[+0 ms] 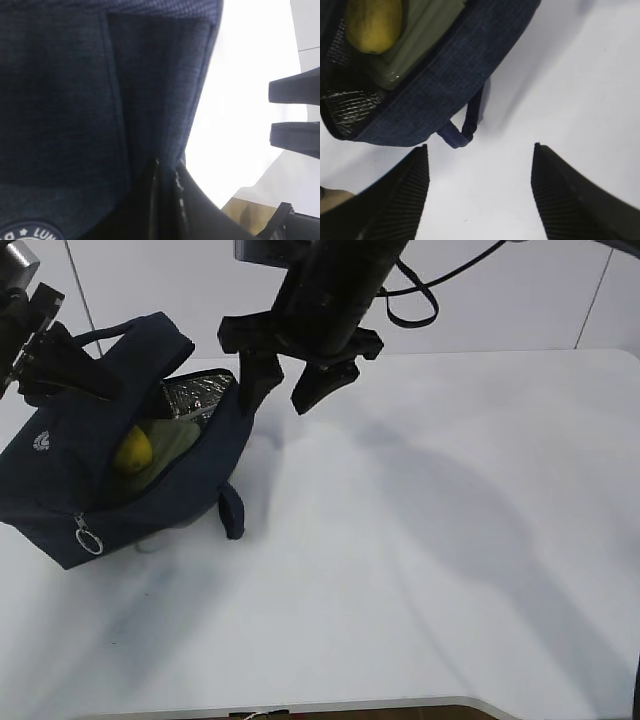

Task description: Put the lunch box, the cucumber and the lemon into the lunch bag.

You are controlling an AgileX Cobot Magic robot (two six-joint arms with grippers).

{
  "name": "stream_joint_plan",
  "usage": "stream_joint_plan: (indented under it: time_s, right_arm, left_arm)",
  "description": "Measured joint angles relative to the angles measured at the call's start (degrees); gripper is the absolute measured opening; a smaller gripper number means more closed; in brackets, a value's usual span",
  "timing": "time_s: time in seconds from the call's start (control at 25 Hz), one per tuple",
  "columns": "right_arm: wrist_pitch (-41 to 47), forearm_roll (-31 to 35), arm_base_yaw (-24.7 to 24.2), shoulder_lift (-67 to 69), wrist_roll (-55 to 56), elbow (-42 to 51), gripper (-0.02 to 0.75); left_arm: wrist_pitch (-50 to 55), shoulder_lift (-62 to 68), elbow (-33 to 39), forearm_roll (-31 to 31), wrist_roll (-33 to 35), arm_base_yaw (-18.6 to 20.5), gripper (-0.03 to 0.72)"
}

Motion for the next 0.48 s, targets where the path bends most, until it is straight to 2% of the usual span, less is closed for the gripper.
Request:
stream_joint_plan:
  time_s: [0.48]
  right_arm:
    - [0.00,-3.00,0.00,-0.13,0.79,0.17,0.510]
  left_arm:
    - [0.00,0.00,0.00,0.10,-0.19,0.00,-0.015]
